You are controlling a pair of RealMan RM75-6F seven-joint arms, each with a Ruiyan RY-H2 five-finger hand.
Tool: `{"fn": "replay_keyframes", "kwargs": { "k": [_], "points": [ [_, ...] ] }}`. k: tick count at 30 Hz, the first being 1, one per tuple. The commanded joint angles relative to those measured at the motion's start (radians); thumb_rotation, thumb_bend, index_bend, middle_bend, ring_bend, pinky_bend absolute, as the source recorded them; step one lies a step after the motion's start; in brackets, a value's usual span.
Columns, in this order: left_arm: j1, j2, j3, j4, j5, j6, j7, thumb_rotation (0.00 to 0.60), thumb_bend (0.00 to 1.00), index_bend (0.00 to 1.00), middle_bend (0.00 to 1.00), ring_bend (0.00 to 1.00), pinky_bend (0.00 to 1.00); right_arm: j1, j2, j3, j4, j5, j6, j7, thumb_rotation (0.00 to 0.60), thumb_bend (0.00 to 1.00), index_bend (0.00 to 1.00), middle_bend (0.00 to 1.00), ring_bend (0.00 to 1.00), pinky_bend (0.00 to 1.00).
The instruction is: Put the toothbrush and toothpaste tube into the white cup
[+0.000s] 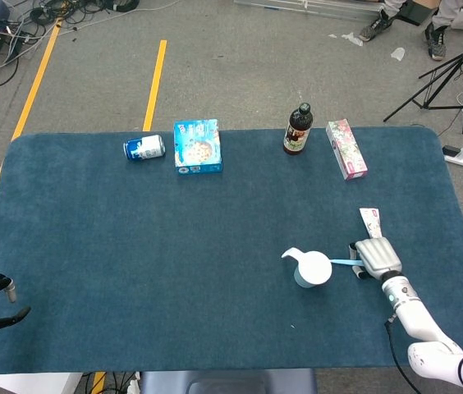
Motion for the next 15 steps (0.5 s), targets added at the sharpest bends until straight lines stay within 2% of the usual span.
{"fn": "replay_keyframes", "kwargs": {
  "k": [1,8,15],
  "points": [
    [0.000,0.000,0.000,0.001,-0.001,0.000,0.001,0.600,0.00,0.66,0.54,0.44,0.41,-0.001,0.003,0.001,-0.004,-0.001,0.002,0.002,0.600,0.29,0.62,1.00,1.00,1.00],
    [0.000,0.000,0.000,0.001,-0.001,0.000,0.001,0.600,0.00,0.66,0.54,0.44,0.41,-0.008,0.045,0.007,-0.066,-0.018,0.033,-0.001,0.600,0.29,0.62,1.00,1.00,1.00],
    [0.000,-0.001,0.000,-0.001,0.000,0.000,0.004,0.600,0.00,0.66,0.54,0.44,0.41,-0.016,0.118,0.020,-0.186,-0.027,0.092,-0.037,0.600,0.29,0.62,1.00,1.00,1.00]
  ]
}}
